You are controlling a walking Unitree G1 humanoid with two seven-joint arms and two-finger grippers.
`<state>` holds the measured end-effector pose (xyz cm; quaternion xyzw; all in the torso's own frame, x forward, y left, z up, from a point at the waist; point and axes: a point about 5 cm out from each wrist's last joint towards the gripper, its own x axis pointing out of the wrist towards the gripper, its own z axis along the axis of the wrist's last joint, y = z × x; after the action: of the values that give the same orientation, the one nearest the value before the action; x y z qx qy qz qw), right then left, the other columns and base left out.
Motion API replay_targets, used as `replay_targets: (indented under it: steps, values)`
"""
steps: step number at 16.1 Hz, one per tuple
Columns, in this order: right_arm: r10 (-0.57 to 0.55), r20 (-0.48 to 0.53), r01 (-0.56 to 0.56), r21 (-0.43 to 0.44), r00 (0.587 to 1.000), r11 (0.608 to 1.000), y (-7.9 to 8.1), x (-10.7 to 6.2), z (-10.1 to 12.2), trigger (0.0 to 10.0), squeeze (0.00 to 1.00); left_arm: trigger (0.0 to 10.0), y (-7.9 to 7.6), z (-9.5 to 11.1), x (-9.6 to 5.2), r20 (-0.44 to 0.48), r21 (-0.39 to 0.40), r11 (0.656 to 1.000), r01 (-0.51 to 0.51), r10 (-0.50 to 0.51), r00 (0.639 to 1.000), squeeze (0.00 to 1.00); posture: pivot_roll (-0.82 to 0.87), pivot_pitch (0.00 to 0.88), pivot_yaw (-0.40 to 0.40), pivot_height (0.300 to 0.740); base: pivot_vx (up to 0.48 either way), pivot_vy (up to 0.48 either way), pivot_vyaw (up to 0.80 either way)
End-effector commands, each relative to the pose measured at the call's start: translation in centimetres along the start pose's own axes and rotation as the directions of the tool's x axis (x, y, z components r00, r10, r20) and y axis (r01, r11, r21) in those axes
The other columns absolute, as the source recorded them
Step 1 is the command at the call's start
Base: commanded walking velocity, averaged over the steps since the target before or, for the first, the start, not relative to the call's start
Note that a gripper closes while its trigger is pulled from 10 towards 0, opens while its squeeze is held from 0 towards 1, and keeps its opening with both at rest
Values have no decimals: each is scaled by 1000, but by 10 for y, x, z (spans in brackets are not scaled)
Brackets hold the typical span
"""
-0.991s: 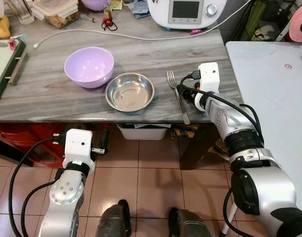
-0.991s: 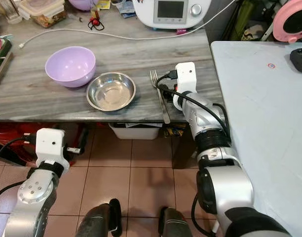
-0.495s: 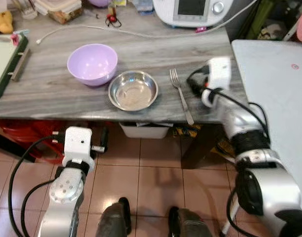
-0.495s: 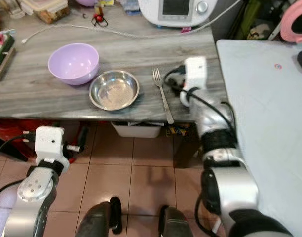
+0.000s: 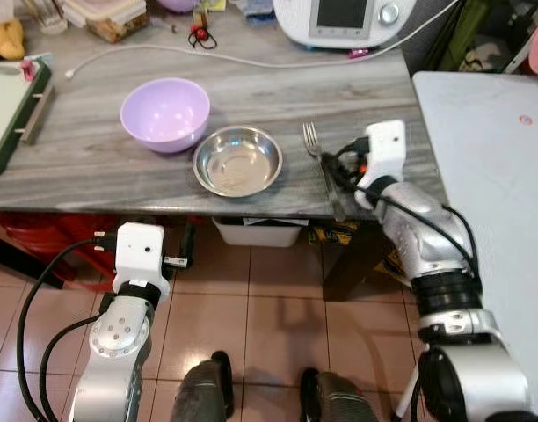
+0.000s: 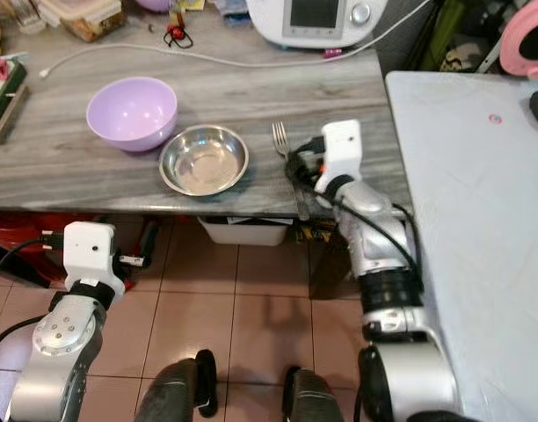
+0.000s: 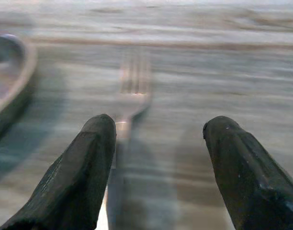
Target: Setting the table
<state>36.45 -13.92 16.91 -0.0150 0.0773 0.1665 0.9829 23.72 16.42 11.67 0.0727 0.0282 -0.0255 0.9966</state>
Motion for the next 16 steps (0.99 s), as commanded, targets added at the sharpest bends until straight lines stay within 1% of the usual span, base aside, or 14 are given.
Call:
replay_targets:
  steps: [1,4,7,8,9,10,11,12,16]
  values:
    - [31,1,-31,-13,1000,999,6,-1,2,10000,0,10000,1,-3,-3,-11,-3,1000,-5,5,1000,0,83,210,25,740,0,0,0]
    - [78,-5,-78,-21,997,997,13,-2,2,10000,0,10000,1,-3,-4,-12,-1,1000,-6,6,1000,0,85,212,22,740,0,0,0]
    - [103,-47,-104,-26,994,994,15,-3,-3,10000,0,10000,1,-4,-4,-16,-2,1000,-6,6,1000,0,83,217,23,740,0,0,0]
    - [110,-59,-112,-30,992,993,15,-2,-5,8980,0,10000,1,-4,-4,-18,-3,1000,-4,4,1000,0,83,218,22,740,0,0,0]
    - [114,-72,-117,-37,991,992,15,-1,-7,4863,0,10000,0,-4,-5,-18,-3,1000,-4,3,1000,0,83,218,21,740,0,0,0]
    - [113,-80,-116,-37,990,993,15,1,-8,2745,0,10000,1,-4,-5,-19,-2,1000,-4,4,1000,0,84,219,20,740,0,0,0]
    - [111,-87,-115,-38,990,993,14,2,-9,2118,0,10000,1,-4,-5,-19,-2,1000,-5,5,1000,0,85,220,19,740,0,0,0]
    - [111,-90,-114,-36,990,993,14,3,-9,0,0,10000,1,-4,-5,-19,-2,1000,-5,5,1000,0,85,219,18,740,0,0,0]
    - [84,-135,-87,-14,987,996,11,8,-12,0,0,10000,1,-5,-6,-23,-2,1000,-8,8,1000,0,87,222,16,740,0,0,0]
